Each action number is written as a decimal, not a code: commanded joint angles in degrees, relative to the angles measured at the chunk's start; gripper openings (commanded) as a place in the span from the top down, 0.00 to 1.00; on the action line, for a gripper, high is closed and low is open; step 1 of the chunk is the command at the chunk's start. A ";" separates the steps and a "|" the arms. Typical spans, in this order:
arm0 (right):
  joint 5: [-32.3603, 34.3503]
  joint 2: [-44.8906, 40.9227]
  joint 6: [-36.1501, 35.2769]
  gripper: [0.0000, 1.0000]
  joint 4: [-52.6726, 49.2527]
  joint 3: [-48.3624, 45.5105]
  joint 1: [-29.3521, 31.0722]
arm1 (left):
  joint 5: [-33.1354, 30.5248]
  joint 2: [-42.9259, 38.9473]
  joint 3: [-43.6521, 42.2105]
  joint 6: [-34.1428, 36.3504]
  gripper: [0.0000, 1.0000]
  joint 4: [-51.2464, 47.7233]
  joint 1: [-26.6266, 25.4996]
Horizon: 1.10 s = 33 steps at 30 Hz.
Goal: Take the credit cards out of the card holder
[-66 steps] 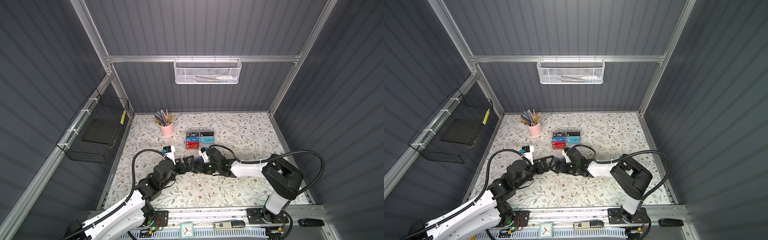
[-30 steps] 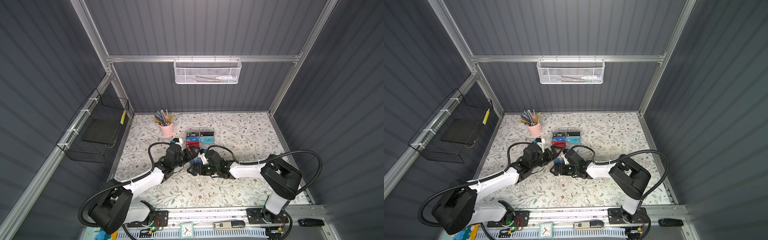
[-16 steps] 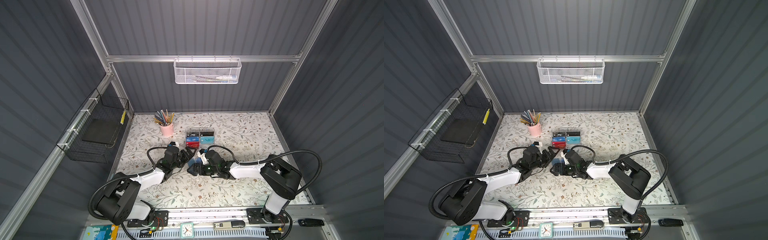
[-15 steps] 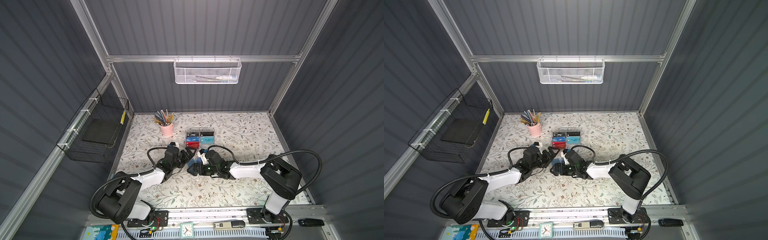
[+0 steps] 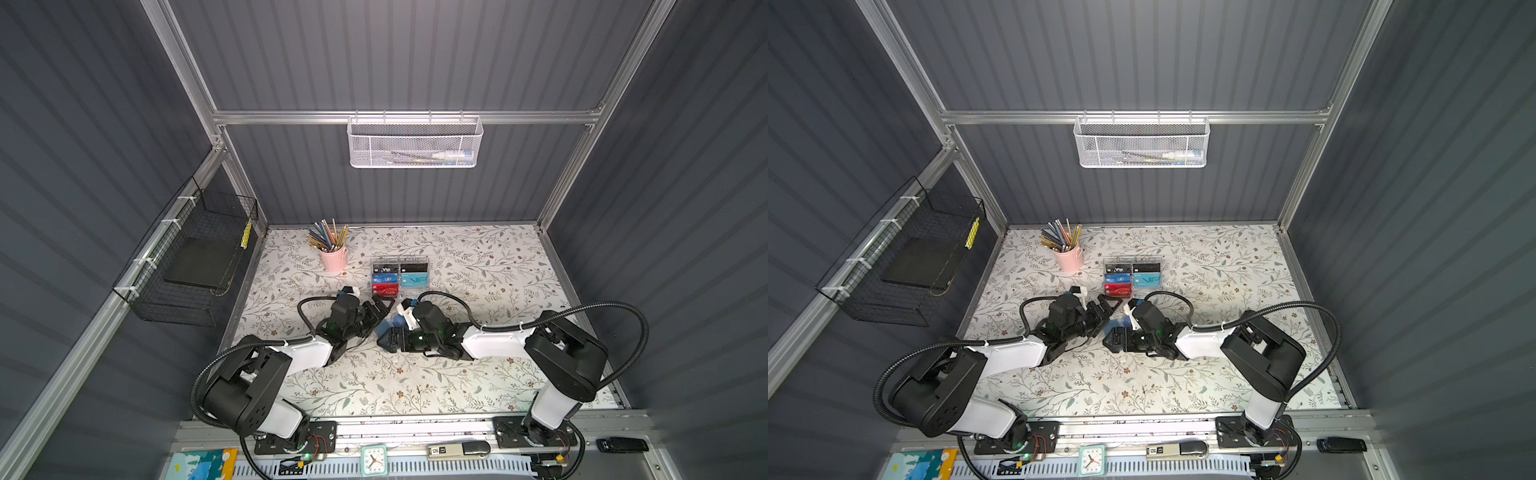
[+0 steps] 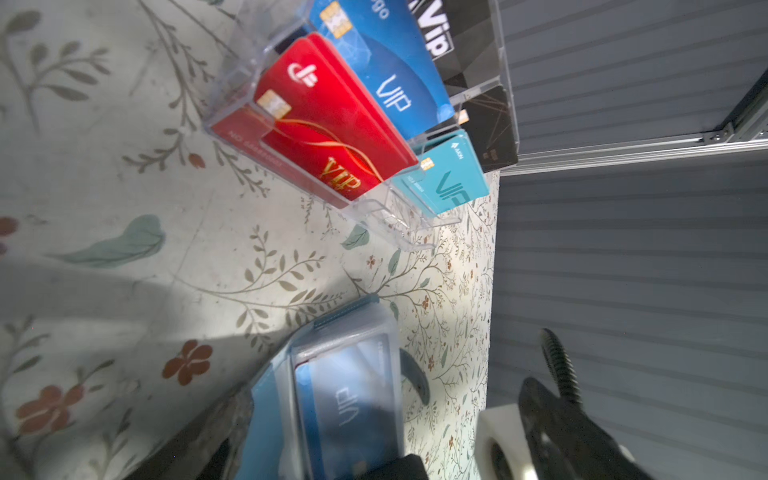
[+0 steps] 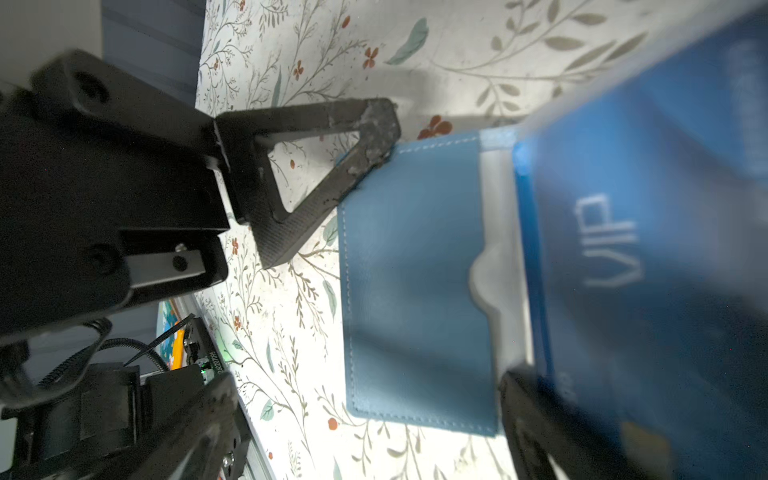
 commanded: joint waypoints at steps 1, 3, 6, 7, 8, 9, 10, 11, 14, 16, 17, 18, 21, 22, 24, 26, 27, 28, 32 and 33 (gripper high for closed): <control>2.85 -2.37 -1.49 0.01 -4.80 -1.60 -0.65 | 0.14 1.33 -1.48 -0.57 0.00 1.26 0.28; 3.66 -3.89 -1.93 0.01 -5.77 -2.18 -0.99 | 0.20 2.08 -1.92 -0.79 0.00 2.04 0.29; 4.12 -5.56 -2.54 0.01 -6.65 -2.83 -1.73 | 0.38 3.66 -2.61 -1.24 0.00 3.78 0.30; 4.22 -6.04 -2.72 0.01 -7.07 -2.92 -1.99 | 0.48 4.22 -2.77 -1.40 0.00 4.41 0.30; 4.37 -6.60 -2.97 0.01 -7.50 -2.98 -2.26 | 0.57 4.84 -3.09 -1.62 0.00 5.21 0.28; 4.61 -7.21 -3.28 0.01 -8.18 -2.96 -2.52 | 0.65 5.33 -3.30 -1.87 0.00 5.96 0.29; 4.86 -7.70 -3.56 0.01 -8.68 -2.91 -2.66 | 0.74 5.78 -3.46 -1.97 0.00 6.40 0.33; 5.14 -8.23 -3.90 0.01 -9.38 -2.84 -2.81 | 0.75 6.16 -3.71 -1.98 0.00 6.96 0.34; 6.42 -9.62 -4.95 0.01 -11.52 -2.50 -3.14 | 0.80 7.13 -3.87 -1.98 0.00 7.68 0.29; 7.79 -10.82 -5.73 0.01 -13.18 -2.25 -3.28 | 0.90 7.62 -3.88 -2.01 0.00 8.05 0.32; 8.24 -11.36 -6.13 0.01 -13.78 -2.25 -3.44 | 0.84 7.79 -3.83 -1.94 0.00 8.14 0.31; 8.63 -11.69 -6.56 0.01 -14.17 -2.13 -3.61 | 1.01 8.09 -3.82 -1.97 0.00 8.29 0.31; 8.97 -11.64 -7.58 0.01 -15.50 -1.31 -4.54 | 1.45 8.89 -3.87 -1.92 0.00 9.39 0.28; 8.98 -11.41 -7.95 0.01 -15.92 -0.87 -4.91 | 1.63 9.13 -3.99 -1.97 0.00 9.82 0.28; 8.88 -11.44 -8.66 0.01 -16.53 -0.21 -5.49 | 1.84 9.19 -4.01 -1.98 0.00 10.49 0.28; 9.05 -11.99 -9.20 0.01 -17.01 0.00 -6.18 | 2.10 8.31 -3.91 -1.56 0.00 10.35 0.28; 9.30 -12.36 -9.63 0.01 -17.18 0.11 -6.48 | 2.16 7.53 -3.83 -1.13 0.00 9.85 0.28; 9.83 -12.65 -10.14 0.01 -17.74 0.29 -6.75 | 2.21 6.42 -3.51 -0.41 0.00 8.46 0.28; 13.15 -13.01 -13.00 0.01 -21.40 2.22 -7.64 | 0.98 0.12 -1.93 3.02 0.00 0.63 0.29; 13.57 -12.82 -13.54 0.01 -21.79 2.54 -7.96 | 0.44 -1.42 -1.61 3.77 0.00 -1.21 0.29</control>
